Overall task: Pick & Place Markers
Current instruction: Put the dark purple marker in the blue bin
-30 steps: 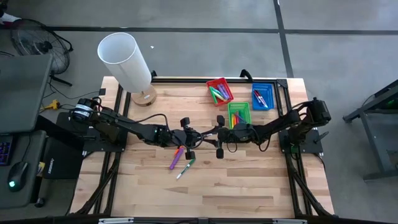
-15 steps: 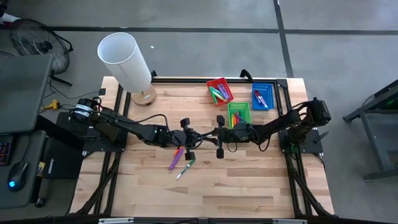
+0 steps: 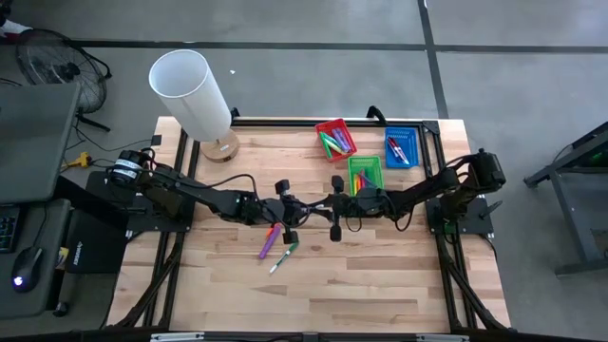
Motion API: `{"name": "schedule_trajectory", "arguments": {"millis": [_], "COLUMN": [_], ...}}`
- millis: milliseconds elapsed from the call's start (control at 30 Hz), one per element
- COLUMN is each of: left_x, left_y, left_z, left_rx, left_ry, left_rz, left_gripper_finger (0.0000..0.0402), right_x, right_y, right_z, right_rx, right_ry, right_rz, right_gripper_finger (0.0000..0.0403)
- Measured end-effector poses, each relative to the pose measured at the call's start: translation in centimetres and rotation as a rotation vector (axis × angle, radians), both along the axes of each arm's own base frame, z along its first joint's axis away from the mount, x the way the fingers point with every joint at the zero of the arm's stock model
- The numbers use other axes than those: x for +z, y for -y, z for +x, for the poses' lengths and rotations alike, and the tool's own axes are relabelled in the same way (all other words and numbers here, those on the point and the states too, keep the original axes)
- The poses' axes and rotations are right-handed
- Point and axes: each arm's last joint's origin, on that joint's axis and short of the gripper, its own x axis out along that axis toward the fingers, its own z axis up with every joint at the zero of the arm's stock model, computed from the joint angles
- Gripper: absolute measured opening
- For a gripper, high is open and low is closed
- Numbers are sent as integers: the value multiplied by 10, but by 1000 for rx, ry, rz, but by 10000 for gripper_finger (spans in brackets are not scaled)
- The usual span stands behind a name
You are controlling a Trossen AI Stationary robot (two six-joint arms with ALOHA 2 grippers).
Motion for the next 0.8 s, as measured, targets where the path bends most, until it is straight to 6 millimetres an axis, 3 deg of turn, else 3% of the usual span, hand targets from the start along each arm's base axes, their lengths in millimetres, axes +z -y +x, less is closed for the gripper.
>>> {"name": "schedule_trajectory", "arguments": {"millis": [567,800], "left_x": [-9,-10], "left_y": [-6,-6], "left_z": [-11,-13], "left_rx": [105,109], "left_ry": [-149,-166], "left_rz": [105,100], "left_gripper_finger": [96,97], "right_x": [-4,1], "right_y": [4,21], "right_z": [-1,-6], "right_rx": [-136,-215], "right_ry": [-44,-137], "right_rz": [-42,-80], "right_gripper_finger": [26,26]}}
